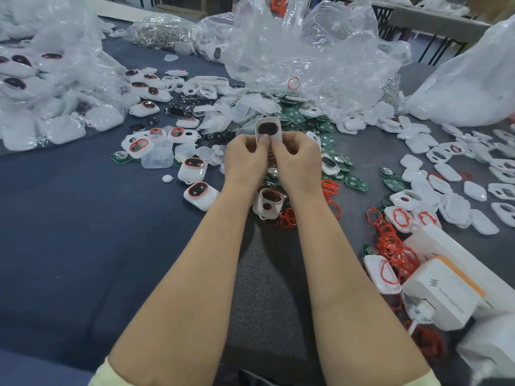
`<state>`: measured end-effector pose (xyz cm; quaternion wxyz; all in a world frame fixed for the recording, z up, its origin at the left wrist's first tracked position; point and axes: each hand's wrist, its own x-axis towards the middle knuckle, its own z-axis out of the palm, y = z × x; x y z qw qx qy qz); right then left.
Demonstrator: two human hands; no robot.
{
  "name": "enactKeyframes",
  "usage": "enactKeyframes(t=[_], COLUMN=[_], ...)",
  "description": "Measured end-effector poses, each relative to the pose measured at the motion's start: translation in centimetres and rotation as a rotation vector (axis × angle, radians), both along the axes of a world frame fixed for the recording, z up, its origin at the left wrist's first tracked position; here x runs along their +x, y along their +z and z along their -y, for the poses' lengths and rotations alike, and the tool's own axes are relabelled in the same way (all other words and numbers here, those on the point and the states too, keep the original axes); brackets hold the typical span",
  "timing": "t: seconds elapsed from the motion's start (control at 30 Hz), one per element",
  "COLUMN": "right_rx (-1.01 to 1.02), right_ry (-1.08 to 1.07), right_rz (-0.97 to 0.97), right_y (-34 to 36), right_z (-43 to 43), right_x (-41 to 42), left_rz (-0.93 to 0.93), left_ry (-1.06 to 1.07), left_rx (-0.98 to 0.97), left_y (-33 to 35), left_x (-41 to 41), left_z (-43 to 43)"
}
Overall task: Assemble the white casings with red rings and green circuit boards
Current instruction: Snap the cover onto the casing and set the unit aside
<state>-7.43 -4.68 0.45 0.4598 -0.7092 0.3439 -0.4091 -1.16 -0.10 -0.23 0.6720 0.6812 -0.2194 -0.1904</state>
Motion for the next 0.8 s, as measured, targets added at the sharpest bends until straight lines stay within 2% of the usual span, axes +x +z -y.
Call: enactKeyframes(t=[0.27, 0.63, 0.8], right_rx=[0.070, 0.060, 0.066], right_ry=[-0.069, -0.048, -0.051], right_rz=[-0.047, -0.062, -0.063], right_y=[-0.21, -0.24, -0.23], right_z=[0.70, 0.88, 0.92], right_x=[-0.13, -0.10, -0.32], left_rz=[-0.065, 0.003, -0.031], left_ry=[-0.080, -0.068, -0.095], left_rx=[0.006, 0.005, -0.026], left_y=[-0.08, -0.14, -0.17], left_x=[-0.08, -0.03, -0.14], left_z=[0.08, 0.11, -0.12])
